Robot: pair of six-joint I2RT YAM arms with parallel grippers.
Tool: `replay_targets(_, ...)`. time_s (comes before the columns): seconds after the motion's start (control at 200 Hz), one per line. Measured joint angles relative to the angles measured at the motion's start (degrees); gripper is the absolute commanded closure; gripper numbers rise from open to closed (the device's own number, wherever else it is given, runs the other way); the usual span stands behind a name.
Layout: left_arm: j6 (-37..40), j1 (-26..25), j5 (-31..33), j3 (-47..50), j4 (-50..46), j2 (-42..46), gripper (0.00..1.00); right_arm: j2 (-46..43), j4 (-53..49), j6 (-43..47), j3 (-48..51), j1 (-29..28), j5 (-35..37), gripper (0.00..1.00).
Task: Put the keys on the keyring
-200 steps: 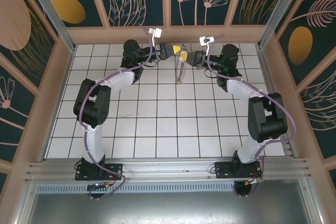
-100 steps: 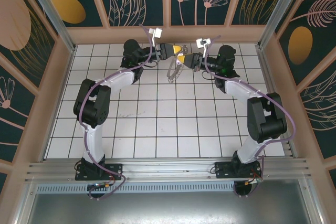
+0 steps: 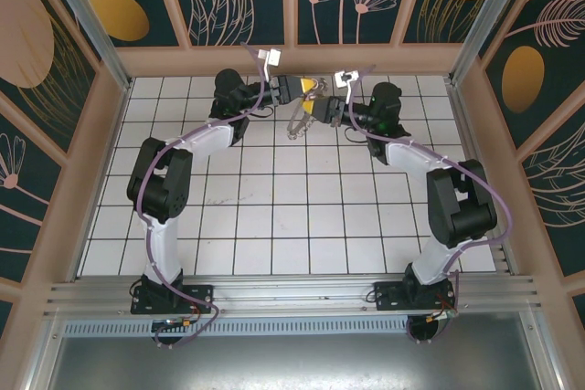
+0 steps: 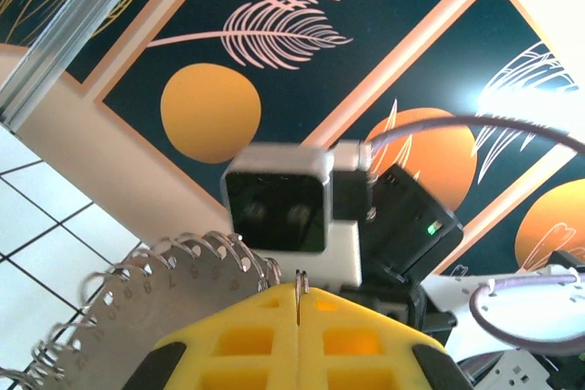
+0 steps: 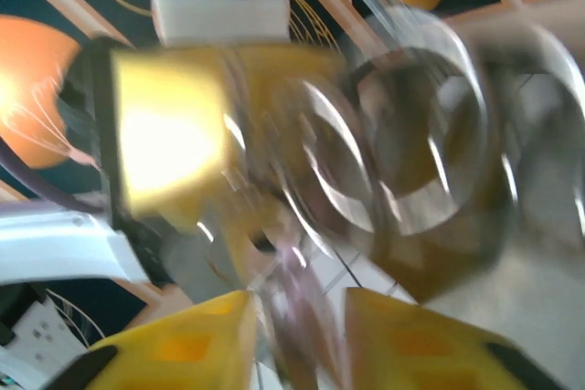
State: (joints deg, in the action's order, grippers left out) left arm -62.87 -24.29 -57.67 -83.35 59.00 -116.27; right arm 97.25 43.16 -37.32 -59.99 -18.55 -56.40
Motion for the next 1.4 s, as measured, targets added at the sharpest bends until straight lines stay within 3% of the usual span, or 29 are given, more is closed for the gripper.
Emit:
replay_targets(0.31,-0.2,-0.15,3.17,2.29,1.4,1.92,1.0,-13.11,-5.33,-0.02,10.93,1.64,4.42,0.52)
replay_targets(0.535,-1.38,-0.28,6.58,4.33,2.47,2.03,1.0,-21.64,-5.66,-2.64,11.15,1.64,13.51,0.52)
replay_targets(0.811,-2.95,-1.18,11.15,6.36,2.84,3.13,1.0,-16.9,2.71,-13.94,8.46,1.57,20.87,0.58)
replay_targets(1.126,-5.38,-1.99,14.67,7.3,4.52,3.41,1.0,-8.98,10.4,-21.59,5.35,0.66,24.0,0.76)
replay_targets(1.401,-6.05,-1.99,15.17,7.34,4.87,3.41,1.0,-6.27,12.5,-23.41,2.84,-0.33,24.0,0.71)
